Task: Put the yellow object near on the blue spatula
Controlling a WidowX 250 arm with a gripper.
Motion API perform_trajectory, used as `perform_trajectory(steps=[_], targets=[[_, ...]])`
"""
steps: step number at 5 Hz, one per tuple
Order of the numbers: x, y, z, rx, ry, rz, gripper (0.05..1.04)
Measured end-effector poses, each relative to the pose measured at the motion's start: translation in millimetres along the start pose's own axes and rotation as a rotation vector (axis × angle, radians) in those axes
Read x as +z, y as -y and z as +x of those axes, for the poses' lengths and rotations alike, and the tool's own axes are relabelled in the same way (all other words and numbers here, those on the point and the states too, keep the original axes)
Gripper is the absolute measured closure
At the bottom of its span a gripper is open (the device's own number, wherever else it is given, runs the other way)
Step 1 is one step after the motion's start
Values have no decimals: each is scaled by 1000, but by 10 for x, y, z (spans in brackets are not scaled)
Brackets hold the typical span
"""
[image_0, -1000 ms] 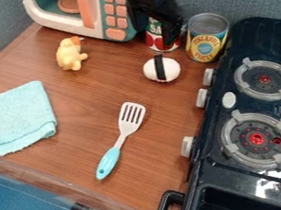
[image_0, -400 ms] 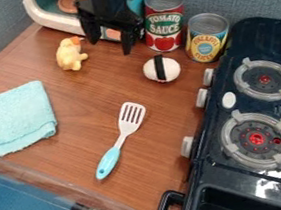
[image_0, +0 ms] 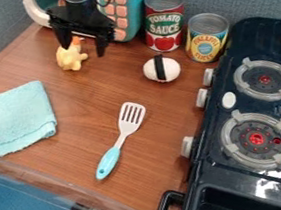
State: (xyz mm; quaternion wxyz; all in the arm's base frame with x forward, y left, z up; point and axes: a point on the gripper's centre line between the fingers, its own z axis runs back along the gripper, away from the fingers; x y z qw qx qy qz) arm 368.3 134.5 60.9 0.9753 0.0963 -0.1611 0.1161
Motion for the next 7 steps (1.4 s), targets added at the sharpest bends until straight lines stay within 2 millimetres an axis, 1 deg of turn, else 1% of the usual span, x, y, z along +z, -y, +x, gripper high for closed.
perform_trajectory(steps=[1, 2, 3, 4, 5, 6, 7], targets=[[-114, -127, -2, 57, -25, 11, 83], [-232, -211, -8, 67, -56, 25, 83], [-378, -228, -32, 77, -102, 13, 83], [-472, -222, 18, 84, -120, -2, 142], [-555, -214, -7, 127, -138, -31, 430], [-568, -213, -18, 124, -133, -40, 653], [-534, -192, -53, 117, -131, -52, 741]])
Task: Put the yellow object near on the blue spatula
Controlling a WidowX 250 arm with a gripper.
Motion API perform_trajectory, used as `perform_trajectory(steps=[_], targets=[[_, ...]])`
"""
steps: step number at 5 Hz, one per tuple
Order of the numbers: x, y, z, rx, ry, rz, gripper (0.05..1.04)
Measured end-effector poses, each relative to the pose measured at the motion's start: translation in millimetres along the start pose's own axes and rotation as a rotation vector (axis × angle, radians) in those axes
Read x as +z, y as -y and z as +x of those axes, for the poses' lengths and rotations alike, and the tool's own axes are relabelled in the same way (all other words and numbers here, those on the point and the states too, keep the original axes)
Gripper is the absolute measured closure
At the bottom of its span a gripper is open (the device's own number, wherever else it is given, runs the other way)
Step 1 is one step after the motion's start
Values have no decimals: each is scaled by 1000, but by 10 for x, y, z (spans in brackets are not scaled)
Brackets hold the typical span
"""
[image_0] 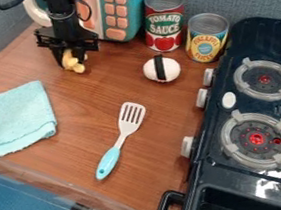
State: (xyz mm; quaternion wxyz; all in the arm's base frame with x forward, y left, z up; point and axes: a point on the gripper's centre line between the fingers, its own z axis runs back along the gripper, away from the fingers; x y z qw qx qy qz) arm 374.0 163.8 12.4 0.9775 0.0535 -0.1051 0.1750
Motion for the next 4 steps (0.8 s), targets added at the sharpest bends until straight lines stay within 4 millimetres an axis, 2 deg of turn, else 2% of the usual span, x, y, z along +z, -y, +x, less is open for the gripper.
perform_trajectory(steps=[1, 2, 3, 4], targets=[[136, 62, -36, -22, 13, -21, 757], [372, 172, -110, -40, 7, -71, 757], [686, 274, -274, -74, 43, -97, 757], [706, 355, -554, -142, 30, -140, 757]])
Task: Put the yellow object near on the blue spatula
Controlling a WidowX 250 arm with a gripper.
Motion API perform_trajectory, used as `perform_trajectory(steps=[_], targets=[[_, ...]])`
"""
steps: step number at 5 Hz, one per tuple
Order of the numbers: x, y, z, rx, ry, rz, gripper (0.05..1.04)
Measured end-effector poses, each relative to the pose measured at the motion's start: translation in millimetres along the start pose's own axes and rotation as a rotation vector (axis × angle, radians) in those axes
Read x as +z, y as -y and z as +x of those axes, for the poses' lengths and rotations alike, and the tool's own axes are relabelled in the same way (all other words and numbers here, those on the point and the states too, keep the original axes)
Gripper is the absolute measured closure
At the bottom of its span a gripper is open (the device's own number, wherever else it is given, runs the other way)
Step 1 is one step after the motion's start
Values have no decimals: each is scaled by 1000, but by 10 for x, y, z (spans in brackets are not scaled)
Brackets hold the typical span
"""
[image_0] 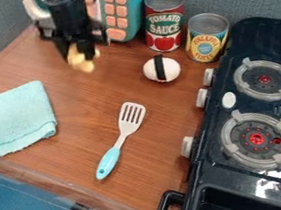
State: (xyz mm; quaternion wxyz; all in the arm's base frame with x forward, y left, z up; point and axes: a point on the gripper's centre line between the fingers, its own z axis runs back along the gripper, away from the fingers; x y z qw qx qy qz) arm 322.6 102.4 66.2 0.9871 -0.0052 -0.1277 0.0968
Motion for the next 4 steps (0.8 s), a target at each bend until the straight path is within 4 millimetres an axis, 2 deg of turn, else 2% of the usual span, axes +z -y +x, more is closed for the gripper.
perform_trajectory(steps=[1, 2, 3, 4], targets=[[-14, 82, -272, -59, -12, 7, 757], [-67, 79, -350, -92, -16, 14, 757], [-261, 106, -391, -120, -46, -17, 757], [-344, 96, -430, -99, -73, -10, 692]])
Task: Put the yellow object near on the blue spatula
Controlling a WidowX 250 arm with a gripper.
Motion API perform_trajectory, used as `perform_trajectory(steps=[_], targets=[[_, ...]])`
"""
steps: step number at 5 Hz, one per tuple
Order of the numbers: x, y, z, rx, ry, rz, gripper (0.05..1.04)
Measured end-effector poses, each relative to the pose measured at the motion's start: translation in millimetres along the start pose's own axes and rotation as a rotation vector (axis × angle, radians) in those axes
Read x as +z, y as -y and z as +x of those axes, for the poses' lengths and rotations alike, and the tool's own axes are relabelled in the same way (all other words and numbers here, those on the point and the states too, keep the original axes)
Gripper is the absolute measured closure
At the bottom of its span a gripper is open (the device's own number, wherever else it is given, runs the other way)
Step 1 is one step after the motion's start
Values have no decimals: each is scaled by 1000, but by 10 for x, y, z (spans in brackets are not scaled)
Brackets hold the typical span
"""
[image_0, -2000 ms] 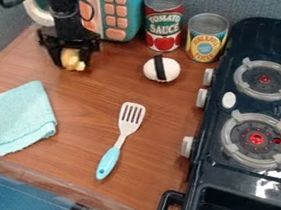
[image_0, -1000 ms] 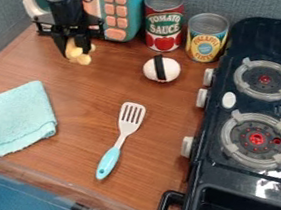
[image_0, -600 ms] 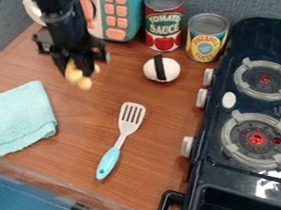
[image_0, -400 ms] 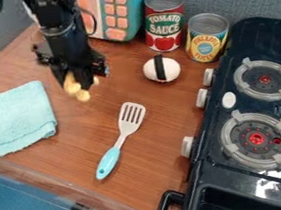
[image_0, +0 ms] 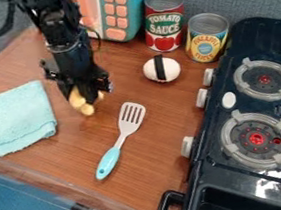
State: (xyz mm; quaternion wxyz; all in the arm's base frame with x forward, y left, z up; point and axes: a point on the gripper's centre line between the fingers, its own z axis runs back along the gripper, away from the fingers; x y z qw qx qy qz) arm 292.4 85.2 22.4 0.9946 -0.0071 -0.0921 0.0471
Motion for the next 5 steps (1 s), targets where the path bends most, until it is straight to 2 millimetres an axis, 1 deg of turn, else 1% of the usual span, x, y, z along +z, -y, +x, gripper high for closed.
perform_trajectory(steps=[1, 2, 3, 4, 5], targets=[[9, 28, 33, -13, -1, -9, 380], [32, 6, 56, -10, -6, 8, 112], [37, 6, 43, -9, -15, 10, 79], [164, 3, 87, -13, 17, 19, 84], [450, 17, 166, -23, 97, 25, 84]])
